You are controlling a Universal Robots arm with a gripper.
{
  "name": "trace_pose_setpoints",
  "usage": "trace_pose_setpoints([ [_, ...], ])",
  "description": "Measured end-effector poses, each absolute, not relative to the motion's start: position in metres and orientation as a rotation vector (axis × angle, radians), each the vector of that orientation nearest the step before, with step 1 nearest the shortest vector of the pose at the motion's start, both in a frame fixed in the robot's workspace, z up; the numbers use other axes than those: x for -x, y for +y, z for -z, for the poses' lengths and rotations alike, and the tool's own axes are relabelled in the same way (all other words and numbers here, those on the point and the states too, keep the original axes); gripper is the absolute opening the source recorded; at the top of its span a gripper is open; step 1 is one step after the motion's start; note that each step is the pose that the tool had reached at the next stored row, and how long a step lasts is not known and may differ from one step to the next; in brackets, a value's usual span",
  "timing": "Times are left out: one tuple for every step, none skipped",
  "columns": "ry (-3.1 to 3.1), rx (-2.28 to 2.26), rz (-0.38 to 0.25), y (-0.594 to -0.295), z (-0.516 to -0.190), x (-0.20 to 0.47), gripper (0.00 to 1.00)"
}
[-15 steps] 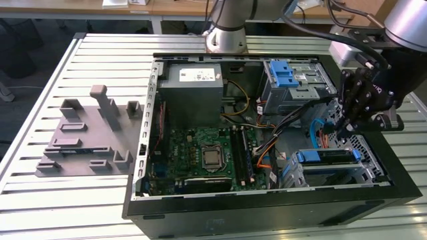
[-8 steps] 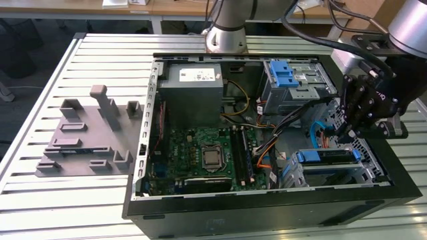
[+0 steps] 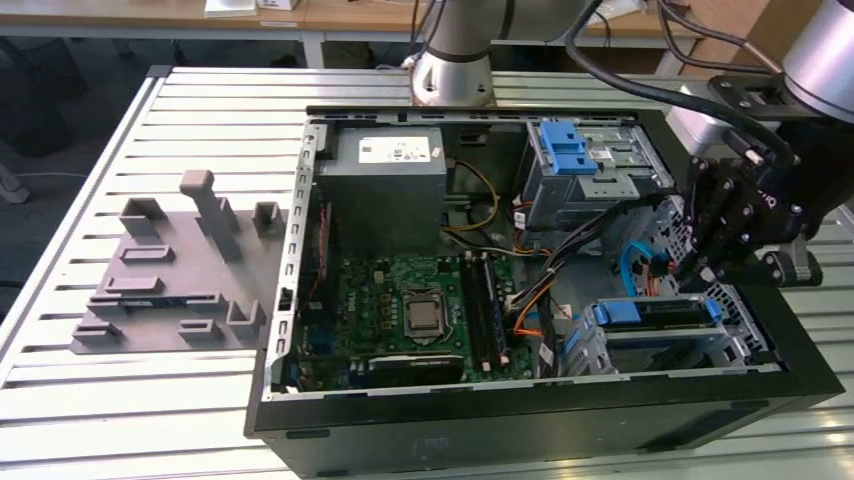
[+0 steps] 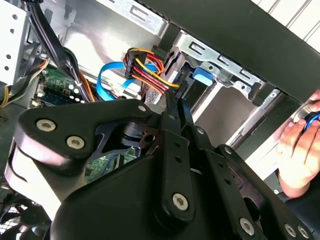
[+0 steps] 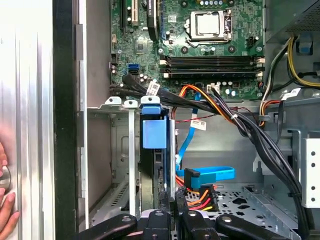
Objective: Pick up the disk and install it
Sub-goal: 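Insert the first disk wire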
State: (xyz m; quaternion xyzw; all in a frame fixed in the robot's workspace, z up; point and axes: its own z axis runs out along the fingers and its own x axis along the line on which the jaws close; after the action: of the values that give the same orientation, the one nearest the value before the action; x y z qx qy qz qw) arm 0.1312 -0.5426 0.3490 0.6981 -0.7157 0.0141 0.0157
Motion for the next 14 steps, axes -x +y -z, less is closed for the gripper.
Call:
trace_pose_setpoints([
  [-2.224,-2.175,-0.044,-0.5438,-0.3488,-0.1311,0.16],
  [-2.221,-2.178,-0.045,-0.5451,-0.3486,-0.1309,0.16],
  [-2.219,-2.181,-0.046,-0.5464,-0.3484,-0.1308,0.16],
  [-2.218,-2.183,-0.046,-0.5474,-0.3481,-0.1304,0.16],
  [-2.217,-2.185,-0.046,-0.5483,-0.3478,-0.1295,0.16],
  [-2.216,-2.188,-0.046,-0.549,-0.3475,-0.1284,0.16],
  [-2.215,-2.191,-0.046,-0.5494,-0.3472,-0.1274,0.16],
  [-2.214,-2.194,-0.045,-0.5497,-0.3469,-0.1263,0.16],
  [-2.214,-2.196,-0.045,-0.55,-0.3464,-0.126,0.16],
  [-2.215,-2.197,-0.043,-0.5503,-0.3458,-0.1259,0.16],
  [-2.217,-2.198,-0.041,-0.5506,-0.345,-0.1256,0.16],
  [-2.219,-2.202,-0.035,-0.5507,-0.3444,-0.1253,0.16],
  [-2.222,-2.207,-0.027,-0.5508,-0.3439,-0.1252,0.16],
  [-2.227,-2.213,-0.016,-0.5511,-0.3435,-0.1248,0.16],
])
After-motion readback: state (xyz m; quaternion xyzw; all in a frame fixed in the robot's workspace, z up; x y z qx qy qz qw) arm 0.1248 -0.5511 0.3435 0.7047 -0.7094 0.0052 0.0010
